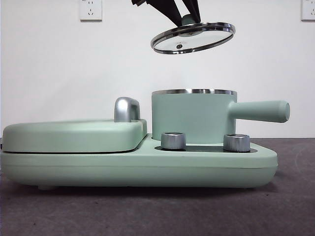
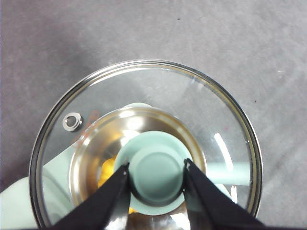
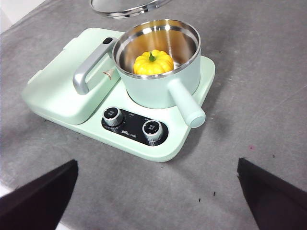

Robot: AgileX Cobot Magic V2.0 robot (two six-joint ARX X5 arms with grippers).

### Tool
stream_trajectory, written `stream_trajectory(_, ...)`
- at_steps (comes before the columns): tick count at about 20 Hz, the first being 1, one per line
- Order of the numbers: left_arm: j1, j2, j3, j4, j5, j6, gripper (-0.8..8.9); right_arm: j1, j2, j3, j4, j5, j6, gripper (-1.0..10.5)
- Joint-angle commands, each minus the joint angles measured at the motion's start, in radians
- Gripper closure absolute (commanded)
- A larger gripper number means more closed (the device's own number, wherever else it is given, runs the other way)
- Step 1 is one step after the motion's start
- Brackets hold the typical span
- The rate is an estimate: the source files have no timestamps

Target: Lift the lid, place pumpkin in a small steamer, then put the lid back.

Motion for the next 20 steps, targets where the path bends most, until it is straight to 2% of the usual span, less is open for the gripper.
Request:
stream_trajectory(1,-0.009,0.013,0.01,-0.047,0.011,-0.006,8.0,0.006,0.003,0.009,0.01,0.005,0.011,3.9)
stream_trajectory(4,0.006,0.013,-0.031,-0.047,0.052,-0.008,8.0,0.006,0.003,0.009,0.01,0.005,0.011,3.9)
stream_trajectory(16,0.006,0.069,-0.113,-0.043,0.024,0.007,7.99,0.006,0.003,0.009,0.021,0.027,0.01,3.9)
stream_trajectory(20,-0.014,0.08,-0.113,0.016,0.019,0.024,7.99,0.006,0.003,0.009,0.026,0.027,0.003,3.9)
